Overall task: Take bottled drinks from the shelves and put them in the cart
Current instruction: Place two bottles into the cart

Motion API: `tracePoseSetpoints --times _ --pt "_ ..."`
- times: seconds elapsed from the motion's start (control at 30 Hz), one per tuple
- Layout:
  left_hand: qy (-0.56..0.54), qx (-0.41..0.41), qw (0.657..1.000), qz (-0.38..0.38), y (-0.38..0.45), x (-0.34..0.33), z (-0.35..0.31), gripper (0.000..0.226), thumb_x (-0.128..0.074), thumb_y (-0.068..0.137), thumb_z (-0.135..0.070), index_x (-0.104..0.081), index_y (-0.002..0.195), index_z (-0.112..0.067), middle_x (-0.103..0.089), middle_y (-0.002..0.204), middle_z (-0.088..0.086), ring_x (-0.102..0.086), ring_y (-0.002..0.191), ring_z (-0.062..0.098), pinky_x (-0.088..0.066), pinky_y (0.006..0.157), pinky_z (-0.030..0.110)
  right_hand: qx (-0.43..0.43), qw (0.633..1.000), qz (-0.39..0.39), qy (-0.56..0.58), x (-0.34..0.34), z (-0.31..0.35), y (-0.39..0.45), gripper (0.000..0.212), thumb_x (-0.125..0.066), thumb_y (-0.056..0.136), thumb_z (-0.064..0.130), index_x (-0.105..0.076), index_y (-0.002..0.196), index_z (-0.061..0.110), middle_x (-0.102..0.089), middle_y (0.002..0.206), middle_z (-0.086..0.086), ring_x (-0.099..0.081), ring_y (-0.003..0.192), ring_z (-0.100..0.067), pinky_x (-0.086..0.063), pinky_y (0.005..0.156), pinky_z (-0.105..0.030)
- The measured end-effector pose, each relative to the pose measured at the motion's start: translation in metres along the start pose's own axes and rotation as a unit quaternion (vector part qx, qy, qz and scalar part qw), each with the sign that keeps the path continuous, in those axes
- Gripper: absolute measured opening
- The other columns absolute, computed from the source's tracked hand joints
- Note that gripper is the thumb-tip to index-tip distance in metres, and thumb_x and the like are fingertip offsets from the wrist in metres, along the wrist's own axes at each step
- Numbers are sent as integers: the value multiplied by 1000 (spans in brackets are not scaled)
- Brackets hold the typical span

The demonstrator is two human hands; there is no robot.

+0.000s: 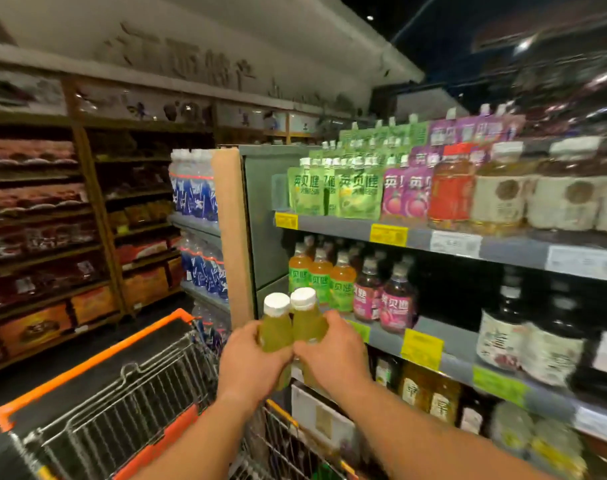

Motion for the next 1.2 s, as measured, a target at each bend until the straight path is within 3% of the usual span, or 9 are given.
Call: tracePoseSetpoints --times 0.2,0.3,0.37,0.53,0.63,0.77,0.93,1.07,1.2 --pt "-44 -58 995 73 -69 -40 -118 28 -85 59 -46 -67 75 -32 -65 71 -18 -59 68 -7 -38 51 8 -28 995 -93 -31 157 -14 -65 45 -76 63 46 -55 100 30 -54 94 9 -59 92 -19 -40 68 -29" --pt "-69 -79 988 114 -96 -67 -171 29 -84 60 -44 -71 81 -29 -71 78 -12 -67 75 6 -54 67 28 -50 988 -131 -62 234 -21 -95 46 -74 63 52 -54 96 27 -57 94 5 -58 87 -19 -47 70 -33" --pt "-90 -98 980 148 -113 -87 -207 29 -86 63 -40 -69 84 -29 -72 77 -13 -69 75 6 -58 72 33 -66 981 -168 -74 285 -28 -115 45 -73 63 51 -56 96 26 -58 95 4 -59 88 -20 -51 75 -37" --pt "-137 -157 955 210 -170 -126 -307 30 -85 65 -44 -61 81 -34 -65 70 -21 -61 66 -7 -48 58 19 -133 948 -268 -112 405 -51 -180 40 -69 63 50 -53 92 28 -59 91 4 -59 83 -18 -53 76 -38" --pt "-168 -188 933 258 -215 -142 -357 31 -85 65 -44 -55 75 -40 -61 69 -22 -56 64 -11 -39 52 11 -163 928 -318 -109 458 -60 -226 40 -67 61 49 -54 91 26 -63 88 3 -62 79 -18 -55 75 -40" --pt "-192 -227 891 343 -285 -163 -421 29 -84 67 -46 -60 80 -38 -65 76 -18 -63 68 0 -49 55 21 -185 896 -384 -128 525 -55 -298 46 -66 57 56 -56 91 27 -65 87 5 -64 80 -19 -56 72 -40" --pt "-229 -277 847 391 -381 -173 -496 26 -82 66 -47 -61 74 -34 -62 72 -17 -57 66 -1 -41 53 23 -205 844 -468 -164 610 -45 -392 39 -71 57 50 -53 84 28 -61 82 6 -62 68 -14 -53 60 -33" --pt "-240 -309 812 433 -460 -185 -550 26 -80 61 -52 -67 73 -32 -68 68 -14 -64 64 3 -52 58 30 -233 807 -507 -191 670 -47 -462 39 -72 56 53 -55 84 33 -63 72 12 -63 65 -8 -40 51 -23" --pt "-255 -325 785 462 -540 -197 -605 38 -76 53 -58 -69 79 -30 -71 76 -10 -69 71 15 -59 67 40 -260 777 -524 -232 730 -55 -526 49 -72 59 53 -58 98 27 -67 79 8 -66 75 -17 -49 61 -28"
Point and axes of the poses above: each hand's wrist, its own y-axis towards the middle knuckle, its own x-axis out of the back of the hand, z = x × y, the point moved 9 cm from there along y, towards the middle knuckle
